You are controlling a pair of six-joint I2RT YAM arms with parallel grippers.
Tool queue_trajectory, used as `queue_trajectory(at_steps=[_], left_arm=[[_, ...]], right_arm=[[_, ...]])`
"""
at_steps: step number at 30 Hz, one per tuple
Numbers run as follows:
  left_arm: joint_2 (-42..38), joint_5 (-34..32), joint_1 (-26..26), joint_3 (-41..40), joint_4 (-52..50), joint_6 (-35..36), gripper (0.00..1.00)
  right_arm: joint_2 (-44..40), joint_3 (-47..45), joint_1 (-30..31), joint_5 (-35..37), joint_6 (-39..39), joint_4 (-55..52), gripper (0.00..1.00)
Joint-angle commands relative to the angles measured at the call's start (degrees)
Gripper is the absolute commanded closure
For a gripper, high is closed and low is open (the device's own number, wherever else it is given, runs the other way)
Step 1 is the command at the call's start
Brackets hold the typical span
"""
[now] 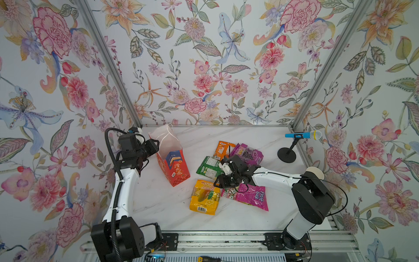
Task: Place the snacks into the paper bag
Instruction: Pick up the snack at the center of the table, then rotate the paper bag at the middle-left of the table.
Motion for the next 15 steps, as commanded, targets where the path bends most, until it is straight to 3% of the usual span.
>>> queue_trajectory(at_steps=[1,6,9,15], left_arm=[[-0.3,0.1,-0.3,-1.8,0.7,0.3,0.66],[0.2,0.7,-0.5,-2.7,1.5,0.1,0.72],[0.3,0.7,-0.6,-2.5,1.3,0.4,0.75],[0.0,1.0,-0.6,-1.9,0.9,0.8,0.79]], right_arm=[[1.6,-1.5,0.8,-1.6,2.1,3.8,0.52],[3.7,-2.5,1.0,-3.2,4.9,8.2,0.72],[3.9,-1.8,0.7,-3.0,5.0,8.6,1.00],[-5.1,3.0,1.5,3.9,0.0,3.3,1.00]])
